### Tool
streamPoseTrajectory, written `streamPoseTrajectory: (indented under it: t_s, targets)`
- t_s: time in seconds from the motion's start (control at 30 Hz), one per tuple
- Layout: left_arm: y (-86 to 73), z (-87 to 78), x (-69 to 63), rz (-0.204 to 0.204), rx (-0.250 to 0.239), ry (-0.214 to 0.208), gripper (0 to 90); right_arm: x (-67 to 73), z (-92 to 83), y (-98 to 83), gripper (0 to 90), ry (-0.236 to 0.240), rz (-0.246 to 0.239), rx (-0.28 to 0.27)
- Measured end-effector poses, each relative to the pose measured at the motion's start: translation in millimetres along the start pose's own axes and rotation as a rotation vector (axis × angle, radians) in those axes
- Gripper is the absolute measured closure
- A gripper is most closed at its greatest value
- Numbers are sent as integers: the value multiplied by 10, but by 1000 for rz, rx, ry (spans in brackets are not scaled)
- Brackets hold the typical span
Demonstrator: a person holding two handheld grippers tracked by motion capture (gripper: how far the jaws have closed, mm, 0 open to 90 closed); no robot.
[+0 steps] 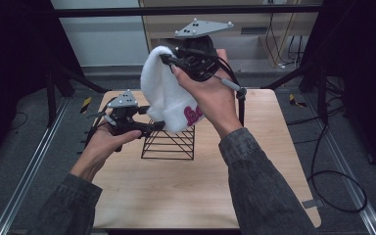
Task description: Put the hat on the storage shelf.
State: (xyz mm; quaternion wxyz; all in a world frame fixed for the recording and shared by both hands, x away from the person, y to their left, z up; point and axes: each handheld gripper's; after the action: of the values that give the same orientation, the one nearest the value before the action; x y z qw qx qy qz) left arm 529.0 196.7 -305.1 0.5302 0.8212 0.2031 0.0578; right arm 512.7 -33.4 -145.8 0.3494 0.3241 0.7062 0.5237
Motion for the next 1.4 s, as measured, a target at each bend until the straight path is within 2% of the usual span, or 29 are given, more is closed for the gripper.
streamPoseTrajectory:
  t_s: [0.03, 0.07, 0.13, 0.2, 0.3, 0.37, 0.6, 0.83, 0.97, 1.07, 1.3, 1.4]
  targets:
    - [1, -5, 5, -2, 1, 6, 442, -17, 5, -25, 830, -1, 5, 5]
    - [-2, -8, 17, -3, -3, 21, 442, -17, 5, -25, 830, -1, 5, 5]
    - [-9, -12, 46, -14, -11, 33, 597, -42, 8, -49, 830, -2, 9, 8]
    - [-11, -10, 76, -30, -23, 13, 728, -62, 7, -67, 830, -2, 25, 10]
    - [-2, -3, 93, -45, -29, 4, 824, -86, -7, -75, 830, 0, 26, 8]
    - [5, -11, 88, -43, -23, 21, 838, -96, -20, -73, 830, -3, 24, 5]
    - [17, -144, 57, -3, -4, 130, 848, -159, -31, -128, 829, -28, -1, 28]
    - [20, -298, 87, 5, -8, 204, 853, -252, 48, -220, 828, -58, -3, 63]
    - [16, -363, 119, -5, -11, 228, 856, -299, 127, -300, 827, -65, 1, 92]
    - [6, -379, 146, 1, 14, 238, 856, -325, 199, -357, 826, -71, 3, 112]
    - [-29, -368, 238, -4, 33, 263, 857, -387, 404, -492, 825, -78, 10, 155]
    - [-59, -341, 309, -1, 57, 276, 857, -402, 463, -527, 825, -79, 9, 165]
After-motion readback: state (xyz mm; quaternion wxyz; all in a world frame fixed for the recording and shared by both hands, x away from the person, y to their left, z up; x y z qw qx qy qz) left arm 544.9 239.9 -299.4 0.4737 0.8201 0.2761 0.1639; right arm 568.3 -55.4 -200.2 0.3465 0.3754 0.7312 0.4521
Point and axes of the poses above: each handheld gripper's, and its own axes: z roughly forward along the jaws, y roughly out of its top, x roughly to its left, and after that the axes turned 13 degrees about -y, right-handed
